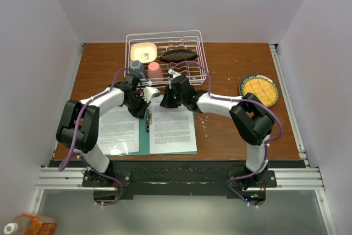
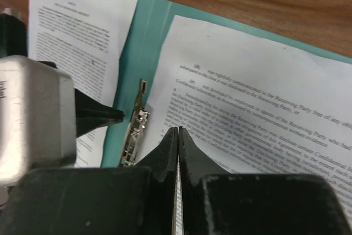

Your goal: Put the files into the folder

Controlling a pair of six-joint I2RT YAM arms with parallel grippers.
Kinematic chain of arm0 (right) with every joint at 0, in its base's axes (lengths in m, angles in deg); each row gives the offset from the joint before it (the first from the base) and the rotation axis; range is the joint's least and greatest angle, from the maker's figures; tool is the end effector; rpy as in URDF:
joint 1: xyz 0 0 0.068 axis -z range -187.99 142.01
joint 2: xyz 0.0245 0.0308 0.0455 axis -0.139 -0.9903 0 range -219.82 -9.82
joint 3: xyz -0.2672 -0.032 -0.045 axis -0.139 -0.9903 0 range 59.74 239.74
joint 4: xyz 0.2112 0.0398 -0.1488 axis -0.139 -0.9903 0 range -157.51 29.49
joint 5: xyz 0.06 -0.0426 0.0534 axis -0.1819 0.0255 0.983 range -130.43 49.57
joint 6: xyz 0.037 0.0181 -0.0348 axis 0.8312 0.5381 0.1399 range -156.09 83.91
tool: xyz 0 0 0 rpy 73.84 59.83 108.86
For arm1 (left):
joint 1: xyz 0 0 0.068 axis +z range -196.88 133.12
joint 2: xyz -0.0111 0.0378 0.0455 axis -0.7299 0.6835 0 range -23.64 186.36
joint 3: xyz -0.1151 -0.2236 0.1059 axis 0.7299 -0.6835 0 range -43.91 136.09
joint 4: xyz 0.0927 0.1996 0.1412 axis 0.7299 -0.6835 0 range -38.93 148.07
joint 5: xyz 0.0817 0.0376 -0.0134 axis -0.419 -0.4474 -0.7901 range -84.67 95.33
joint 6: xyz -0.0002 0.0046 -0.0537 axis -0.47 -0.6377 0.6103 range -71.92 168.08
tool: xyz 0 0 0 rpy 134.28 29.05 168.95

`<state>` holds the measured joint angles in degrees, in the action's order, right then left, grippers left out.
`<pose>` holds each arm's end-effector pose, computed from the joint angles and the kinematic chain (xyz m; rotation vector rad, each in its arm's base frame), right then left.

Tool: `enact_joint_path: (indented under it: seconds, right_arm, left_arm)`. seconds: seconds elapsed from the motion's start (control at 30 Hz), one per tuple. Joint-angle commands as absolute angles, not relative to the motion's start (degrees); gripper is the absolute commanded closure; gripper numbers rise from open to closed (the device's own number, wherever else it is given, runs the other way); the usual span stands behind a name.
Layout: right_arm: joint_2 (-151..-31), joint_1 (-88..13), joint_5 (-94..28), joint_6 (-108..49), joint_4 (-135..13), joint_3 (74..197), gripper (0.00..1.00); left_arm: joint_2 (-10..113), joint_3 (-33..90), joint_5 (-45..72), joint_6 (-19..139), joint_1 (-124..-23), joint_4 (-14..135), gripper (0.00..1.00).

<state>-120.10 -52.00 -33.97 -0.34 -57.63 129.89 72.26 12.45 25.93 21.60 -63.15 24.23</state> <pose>0.3026 0.2978 0.1829 -0.2364 2.3541 0.8542 0.2893 -0.0976 0.1636 1.0840 2.5671 -0.4681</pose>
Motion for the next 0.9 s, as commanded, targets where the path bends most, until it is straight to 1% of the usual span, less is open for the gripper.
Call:
enact_joint_path:
  seconds: [0.0, 0.17, 0.4, 0.43, 0.5, 0.53, 0.57, 0.67, 0.87]
  right_arm:
    - [-120.91, -52.55, -31.02, 3.54, -48.74, 126.46, 1.0]
    - [-123.55, -52.55, -30.58, 6.97, -40.49, 122.77, 1.0]
    - [-125.57, -52.46, -33.83, 7.86, -40.03, 121.97, 1.0]
    - [-125.57, -52.55, -34.09, 8.2, -40.11, 121.36, 1.0]
    - [-125.66, -52.46, -34.62, 8.3, -40.2, 120.56, 1.0]
    - [-125.66, -52.55, -35.06, 8.47, -40.2, 119.86, 1.0]
    - [-125.66, -52.55, -35.33, 8.47, -40.2, 119.51, 1.0]
    - [-125.31, -52.55, -36.12, 8.73, -40.38, 118.19, 1.0]
    - [-124.6, -52.64, -37.34, 9.79, -41.26, 116.52, 1.0]
  left_arm:
    - [70.49, 12.96, 26.33, 22.32, -63.41, 25.82, 0.96]
    - [69.09, 13.66, 26.42, 22.76, -63.41, 25.2, 0.96]
    - [66.45, 16.03, 26.6, 24.61, -63.32, 24.06, 0.93]
    - [66.28, 16.82, 26.51, 24.96, -63.32, 23.89, 0.91]
    - [65.92, 17.52, 26.59, 25.57, -63.32, 23.53, 0.76]
    - [65.84, 18.05, 26.68, 25.92, -63.32, 23.79, 0.64]
    - [66.1, 18.4, 26.6, 26.01, -63.32, 23.97, 0.57]
    - [67.93, 19.28, 25.98, 27.59, -63.32, 25.29, 0.56]
    - [72.85, 20.08, 25.28, 31.11, -63.23, 29.77, 0.57]
